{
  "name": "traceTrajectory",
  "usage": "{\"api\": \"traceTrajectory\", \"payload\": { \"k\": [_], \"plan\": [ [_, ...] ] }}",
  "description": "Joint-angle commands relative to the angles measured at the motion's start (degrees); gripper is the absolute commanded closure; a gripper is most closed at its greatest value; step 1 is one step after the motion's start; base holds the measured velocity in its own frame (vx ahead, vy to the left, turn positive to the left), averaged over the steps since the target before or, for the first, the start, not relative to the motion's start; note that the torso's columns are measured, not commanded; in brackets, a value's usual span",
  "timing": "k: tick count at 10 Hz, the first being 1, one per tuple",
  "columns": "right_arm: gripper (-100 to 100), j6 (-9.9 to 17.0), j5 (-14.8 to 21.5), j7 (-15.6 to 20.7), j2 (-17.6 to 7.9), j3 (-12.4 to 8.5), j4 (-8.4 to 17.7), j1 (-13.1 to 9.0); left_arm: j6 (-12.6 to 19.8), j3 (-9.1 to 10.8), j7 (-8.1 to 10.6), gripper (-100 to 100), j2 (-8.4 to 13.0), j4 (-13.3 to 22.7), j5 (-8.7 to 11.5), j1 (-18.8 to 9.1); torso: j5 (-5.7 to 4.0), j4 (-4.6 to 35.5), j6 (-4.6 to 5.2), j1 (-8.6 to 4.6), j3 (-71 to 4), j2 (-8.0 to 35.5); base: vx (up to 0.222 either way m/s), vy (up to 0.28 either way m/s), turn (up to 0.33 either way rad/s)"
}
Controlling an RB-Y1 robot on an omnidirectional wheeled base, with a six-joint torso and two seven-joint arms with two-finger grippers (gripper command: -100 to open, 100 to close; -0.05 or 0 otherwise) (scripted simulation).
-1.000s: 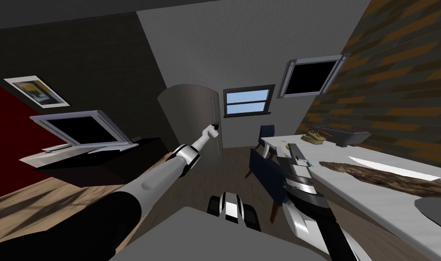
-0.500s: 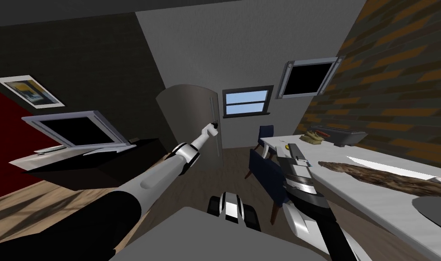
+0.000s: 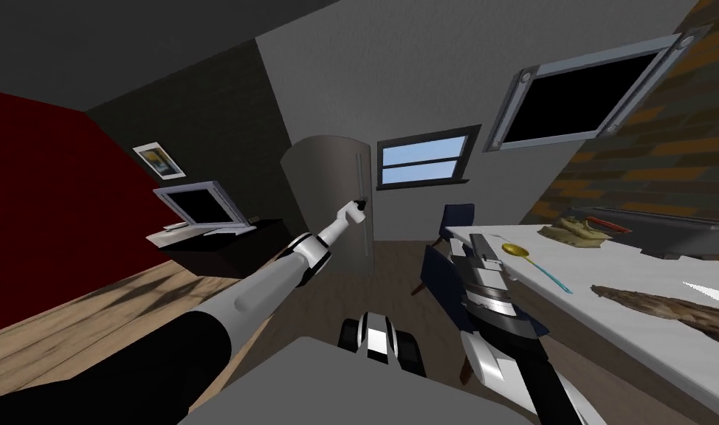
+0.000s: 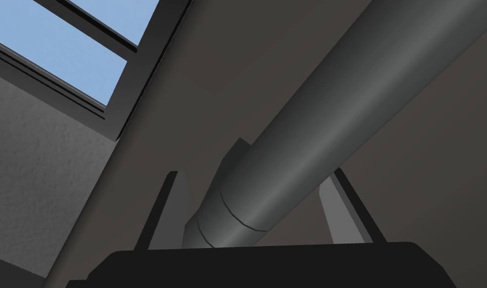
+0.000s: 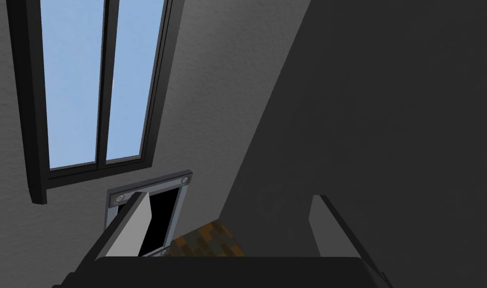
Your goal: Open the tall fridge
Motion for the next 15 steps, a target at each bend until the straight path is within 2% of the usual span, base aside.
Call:
{"api": "traceTrajectory", "payload": {
  "k": [1,2,3,4,5,6,7,8,9,10,11,12,13,14,15],
  "plan": [
    [0,0.0,0.0,0.0,0.0,0.0,0.0,0.0,0.1,-2.26,-1.08,100,-2.6,-3.4,2.6,-0.3,-0.01,0.0,0.19,0.06,0.0,0.1,-0.027,0.091,0.285],
    [0,0.0,0.0,0.0,0.0,0.0,0.0,0.0,-0.2,-4.51,-2.55,100,-4.9,-6.3,5.2,-0.8,-0.01,-0.1,0.05,-0.04,-0.1,-0.1,-0.045,0.103,0.375],
    [0,0.0,0.0,0.0,0.0,0.0,0.0,0.0,-0.2,-4.51,-2.55,100,-4.9,-6.3,5.6,-0.8,-0.04,-0.1,0.28,-0.07,-0.1,-0.1,-0.040,0.096,0.391],
    [0,0.0,0.0,0.0,0.0,0.0,0.0,0.0,-0.6,-6.76,-4.01,100,-7.2,-7.6,7.1,-1.2,0.02,0.0,-0.01,-0.01,-0.2,-0.2,-0.019,0.117,0.435],
    [0,0.0,0.0,0.0,0.0,0.0,0.0,0.0,-0.6,-6.76,-4.01,100,-7.2,-7.2,8.5,-1.2,0.09,0.1,-0.08,0.25,-0.2,-0.2,0.003,0.101,0.239],
    [0,0.0,0.0,0.0,0.0,0.0,0.0,0.0,-0.6,-6.76,-4.01,100,-7.2,-8.7,8.5,-1.2,0.16,-0.1,-0.18,0.35,-0.2,-0.3,-0.006,0.039,0.076],
    [0,0.0,0.0,0.0,0.0,0.0,0.0,0.0,-1.0,-9.01,-5.47,100,-9.4,-10.4,11.5,-1.7,0.17,0.0,-0.12,0.23,-0.3,-0.3,-0.013,0.073,0.362],
    [0,0.0,0.0,0.0,0.0,0.0,0.0,0.0,-1.0,-9.01,-5.47,100,-9.4,-11.9,11.5,-1.7,0.14,-0.1,0.02,0.27,-0.2,-0.2,-0.013,0.081,0.311],
    [0,0.0,0.0,0.0,0.0,0.0,0.0,0.0,-1.4,-11.26,-6.93,100,-11.7,-13.7,13.9,-2.1,0.14,-0.1,0.02,0.21,-0.2,-0.2,0.011,0.114,0.372],
    [0,0.0,0.0,0.0,0.0,0.0,0.0,0.0,-1.4,-11.26,-6.93,100,-11.7,-14.5,14.1,-2.1,0.02,-0.2,0.31,0.07,-0.2,-0.3,0.004,0.121,0.378],
    [0,0.0,0.0,0.0,0.0,0.0,0.0,0.0,-1.4,-11.26,-6.93,100,-11.7,-14.7,14.4,-2.1,0.10,0.0,0.04,0.05,-0.3,-0.4,-0.007,0.054,0.084],
    [0,0.0,0.0,0.0,0.0,0.0,0.0,0.0,-1.7,-13.51,-8.39,100,-14.0,-16.6,16.9,-2.6,0.15,0.0,0.03,0.01,-0.3,-0.3,0.011,0.074,0.321],
    [0,0.0,0.0,0.0,0.0,0.0,0.0,0.0,-1.7,-13.51,-8.39,100,-14.0,-17.5,17.2,-2.6,0.02,0.0,0.36,-0.06,-0.1,-0.1,0.014,0.088,0.387],
    [0,0.0,0.0,0.0,0.0,0.0,0.0,0.0,-2.1,-15.76,-9.85,100,-16.3,-20.3,19.0,-3.0,0.07,0.0,0.14,-0.07,-0.2,-0.1,0.010,0.120,0.414],
    [0,0.0,0.0,0.0,0.0,0.0,0.0,0.0,-2.1,-15.76,-9.85,100,-16.3,-20.4,20.0,-3.0,0.03,0.0,0.33,0.04,-0.1,-0.1,0.011,0.107,0.286]
  ]
}}
